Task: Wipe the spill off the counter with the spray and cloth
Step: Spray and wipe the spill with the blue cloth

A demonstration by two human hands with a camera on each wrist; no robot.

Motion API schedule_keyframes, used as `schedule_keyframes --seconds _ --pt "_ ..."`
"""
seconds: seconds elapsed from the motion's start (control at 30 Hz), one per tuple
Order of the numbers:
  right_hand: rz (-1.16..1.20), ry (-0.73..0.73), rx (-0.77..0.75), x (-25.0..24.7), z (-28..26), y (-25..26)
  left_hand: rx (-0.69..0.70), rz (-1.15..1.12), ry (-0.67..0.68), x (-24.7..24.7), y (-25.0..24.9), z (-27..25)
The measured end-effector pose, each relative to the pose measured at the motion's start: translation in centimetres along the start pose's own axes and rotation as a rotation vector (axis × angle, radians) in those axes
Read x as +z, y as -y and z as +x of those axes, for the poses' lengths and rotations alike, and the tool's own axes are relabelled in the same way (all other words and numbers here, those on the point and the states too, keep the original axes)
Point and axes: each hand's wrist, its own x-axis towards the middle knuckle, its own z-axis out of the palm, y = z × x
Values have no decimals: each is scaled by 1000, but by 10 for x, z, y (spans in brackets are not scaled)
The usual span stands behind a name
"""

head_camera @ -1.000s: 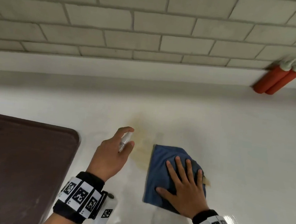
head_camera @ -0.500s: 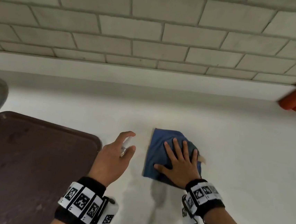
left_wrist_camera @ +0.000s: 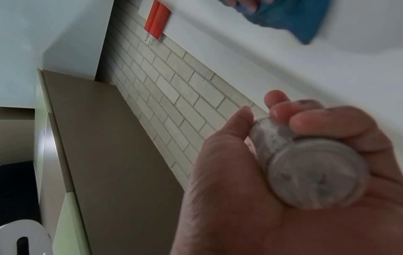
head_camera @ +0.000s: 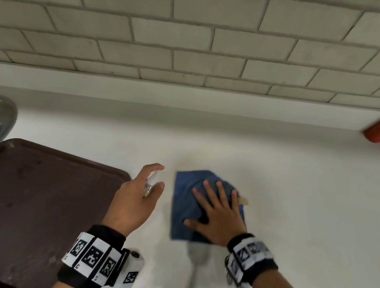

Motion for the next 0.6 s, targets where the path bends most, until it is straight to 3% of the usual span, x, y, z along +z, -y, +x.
schedule_keyframes --seconds 0.1,0.17,0.23,0.4,0.5,0.6 --pt "20 81 185 -19 35 -40 -4 -18 -12 0 3 -4" --pt "48 117 260 -22 54 -38 -18 -17 -15 2 3 -6" --pt "36 120 220 -20 56 -10 -33 -10 -14 5 -1 -7" --pt "28 40 -122 11 -7 56 13 6 25 17 -21 0" --pt "42 43 -85 12 -26 30 22 -21 -46 19 -29 5" --pt "67 43 78 -9 -11 -20 4 -29 -124 16 -31 8"
